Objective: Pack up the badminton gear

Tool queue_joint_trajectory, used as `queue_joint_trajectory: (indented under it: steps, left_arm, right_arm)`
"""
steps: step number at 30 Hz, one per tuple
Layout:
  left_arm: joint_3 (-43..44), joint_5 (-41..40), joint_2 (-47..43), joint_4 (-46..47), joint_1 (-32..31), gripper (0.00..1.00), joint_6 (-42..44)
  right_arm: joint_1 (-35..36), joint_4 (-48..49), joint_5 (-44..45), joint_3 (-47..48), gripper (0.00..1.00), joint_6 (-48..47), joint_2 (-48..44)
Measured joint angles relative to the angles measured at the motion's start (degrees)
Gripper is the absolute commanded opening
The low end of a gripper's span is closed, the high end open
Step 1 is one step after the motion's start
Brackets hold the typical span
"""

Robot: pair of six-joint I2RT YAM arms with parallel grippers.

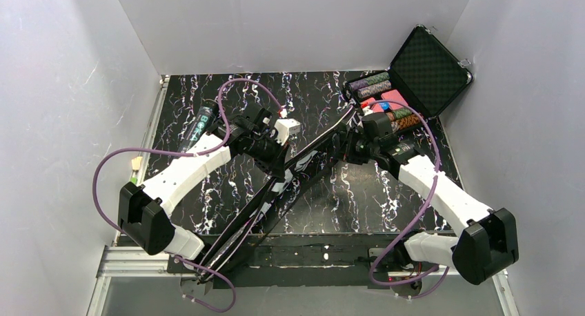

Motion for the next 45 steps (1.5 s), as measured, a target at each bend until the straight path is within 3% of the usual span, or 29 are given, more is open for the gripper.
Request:
queue_joint_trajectory:
  steps: [21, 23, 27, 29, 45]
  left_arm:
    - [0.02, 1.36, 0.0, -0.07, 0.74, 0.0, 0.66]
    - [0.02, 1.44, 0.0, -0.02, 0.76, 0.0, 0.83]
    - [0.02, 1.66, 0.0, 0.17, 0.79, 0.0, 1.03]
    - [0.02, 1.73, 0.0, -0.04, 0.81, 0.0, 1.03]
    - [0.02, 1.75, 0.0, -0.26, 0.83, 0.0, 0.98]
  right_arm:
    - [-0.07, -5.42, 6.86, 4.37, 0.02, -1.88, -0.55]
    - [-0.07, -5.68, 7.04, 5.18, 0.12, -1.49, -0.28]
    - [-0.28, -7.21, 7.67, 8.17, 0.42, -0.31, 2.01]
    - [-0.76, -7.23, 8.17, 9.03, 0.51, 0.42, 2.71]
    - [-2.64, -5.7, 1.03, 11.1, 0.55, 6.19, -7.32]
